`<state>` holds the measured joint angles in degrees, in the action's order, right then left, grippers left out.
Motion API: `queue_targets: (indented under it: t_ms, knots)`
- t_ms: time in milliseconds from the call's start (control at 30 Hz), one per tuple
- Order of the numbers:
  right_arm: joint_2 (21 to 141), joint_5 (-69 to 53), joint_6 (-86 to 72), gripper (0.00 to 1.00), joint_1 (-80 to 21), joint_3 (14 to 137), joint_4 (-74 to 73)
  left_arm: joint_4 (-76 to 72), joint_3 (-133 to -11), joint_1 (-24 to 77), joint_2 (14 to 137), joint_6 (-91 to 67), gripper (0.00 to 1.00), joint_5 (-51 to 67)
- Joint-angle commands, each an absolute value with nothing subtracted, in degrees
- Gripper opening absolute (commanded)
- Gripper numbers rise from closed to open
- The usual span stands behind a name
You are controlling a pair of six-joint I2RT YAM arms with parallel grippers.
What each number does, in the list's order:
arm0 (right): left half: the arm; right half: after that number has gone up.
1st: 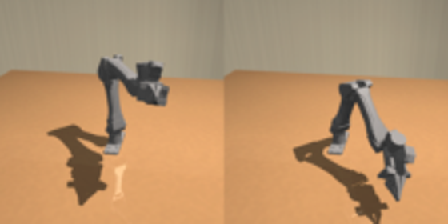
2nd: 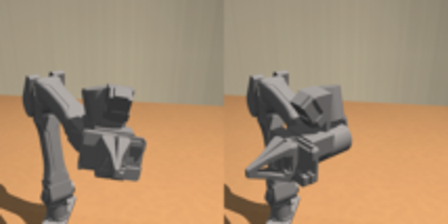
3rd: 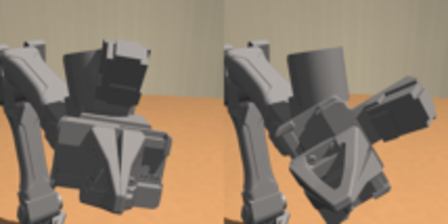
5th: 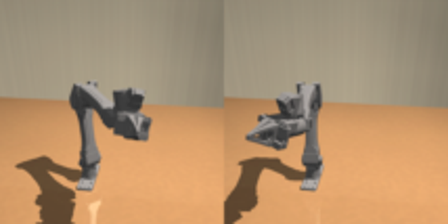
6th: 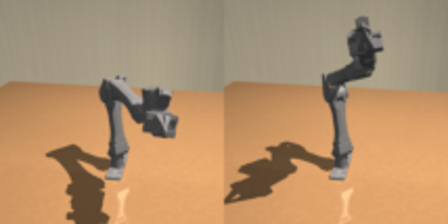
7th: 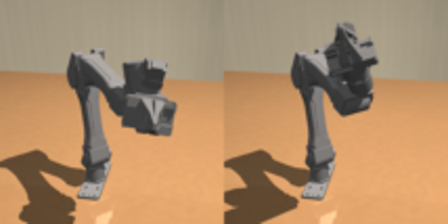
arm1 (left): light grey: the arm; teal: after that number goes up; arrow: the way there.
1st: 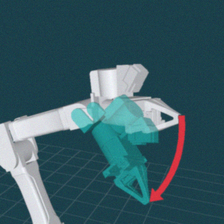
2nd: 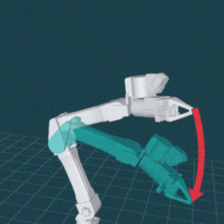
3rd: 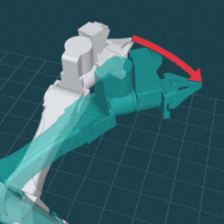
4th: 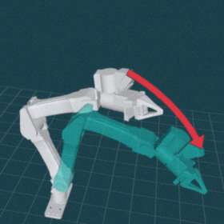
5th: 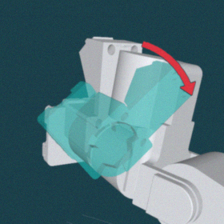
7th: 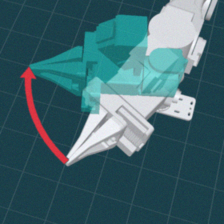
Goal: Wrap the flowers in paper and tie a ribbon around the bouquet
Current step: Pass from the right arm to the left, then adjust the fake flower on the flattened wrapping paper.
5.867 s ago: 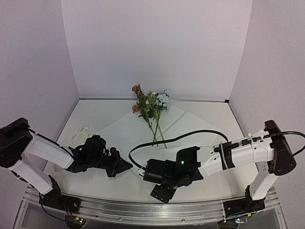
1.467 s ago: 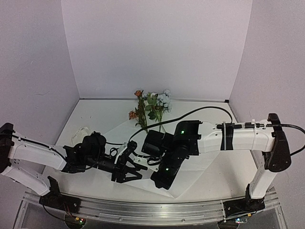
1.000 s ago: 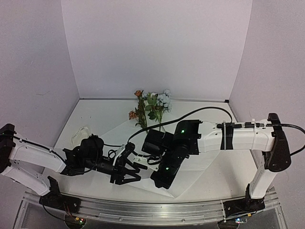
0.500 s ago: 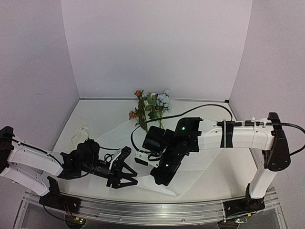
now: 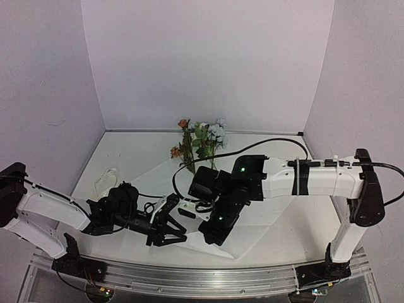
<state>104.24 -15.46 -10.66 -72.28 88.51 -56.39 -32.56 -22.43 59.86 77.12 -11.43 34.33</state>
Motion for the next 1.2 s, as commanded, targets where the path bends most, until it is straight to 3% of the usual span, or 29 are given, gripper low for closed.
queue_targets:
  t_ms: [0,67,167,333,533,667,767,1033,1167]
  knots:
    - [104.94,-13.86,-11.83,0.03,-71.97,90.14,-56.03,-34.76,-24.67,60.1,78.33,-10.79,0.23,34.89]
    - [104.6,-13.74,-12.56,0.07,-71.59,90.07,-55.99,-34.43,-24.58,60.11,78.47,-11.17,0.12,34.96]
    - [103.84,-13.79,-13.79,0.25,-70.76,90.28,-55.97,-34.6,-23.94,60.12,78.27,-11.86,0.04,34.87]
    - [100.9,-13.22,-17.61,0.66,-68.21,90.65,-55.49,-35.32,-22.44,60.12,77.4,-12.72,0.02,33.99]
    - [101.2,-9.44,-26.2,0.88,-59.32,92.67,-53.55,-34.75,-22.08,60.2,77.91,-13.06,0.01,33.49]
    - [105.09,-9.57,-31.86,0.9,-52.06,94.04,-50.31,-34.39,-22.17,60.44,77.89,-12.65,0.02,32.68]
    - [110.16,-9.55,-33.08,0.84,-47.7,98.29,-50.26,-32.62,-22.85,60.75,77.91,-11.37,0.02,32.06]
    - [126.34,-13.32,-32.09,0.55,-39.1,111.88,-50.02,-29.25,-23.78,61.47,76.66,-8.41,0.03,29.57]
    - [130.72,-15.36,-31.48,0.51,-37.5,114.37,-49.35,-28.64,-24.01,61.69,76.06,-7.6,0.04,28.78]
